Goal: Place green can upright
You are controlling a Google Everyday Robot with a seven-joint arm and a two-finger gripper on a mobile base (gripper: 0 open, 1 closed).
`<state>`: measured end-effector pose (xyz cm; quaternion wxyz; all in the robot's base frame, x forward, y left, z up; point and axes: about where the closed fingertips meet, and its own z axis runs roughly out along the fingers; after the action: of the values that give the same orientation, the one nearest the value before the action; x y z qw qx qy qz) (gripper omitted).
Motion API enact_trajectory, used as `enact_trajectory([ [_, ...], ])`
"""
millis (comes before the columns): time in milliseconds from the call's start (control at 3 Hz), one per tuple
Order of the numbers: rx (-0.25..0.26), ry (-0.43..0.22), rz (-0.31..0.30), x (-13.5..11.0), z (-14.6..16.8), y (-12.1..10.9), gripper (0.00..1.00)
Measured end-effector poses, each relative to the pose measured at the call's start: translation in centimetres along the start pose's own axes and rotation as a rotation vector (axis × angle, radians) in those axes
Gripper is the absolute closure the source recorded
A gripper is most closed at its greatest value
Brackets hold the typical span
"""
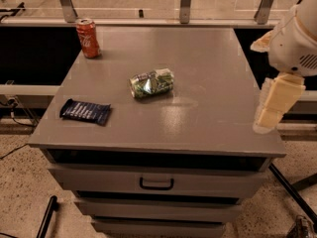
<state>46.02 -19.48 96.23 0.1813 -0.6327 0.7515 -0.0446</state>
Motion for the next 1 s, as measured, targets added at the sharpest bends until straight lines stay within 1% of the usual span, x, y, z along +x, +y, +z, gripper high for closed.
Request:
enact_trajectory([
  [333,0.014,-0.028,-0.129,-4.0,3.6,-2.8,0.00],
  [667,-0.005,-0.047,-0.270,-8.9,7.0,-5.1,0.00],
  [1000,-0.033,-0.061,-0.372,-13.2,9.7,-6.9,0.00],
])
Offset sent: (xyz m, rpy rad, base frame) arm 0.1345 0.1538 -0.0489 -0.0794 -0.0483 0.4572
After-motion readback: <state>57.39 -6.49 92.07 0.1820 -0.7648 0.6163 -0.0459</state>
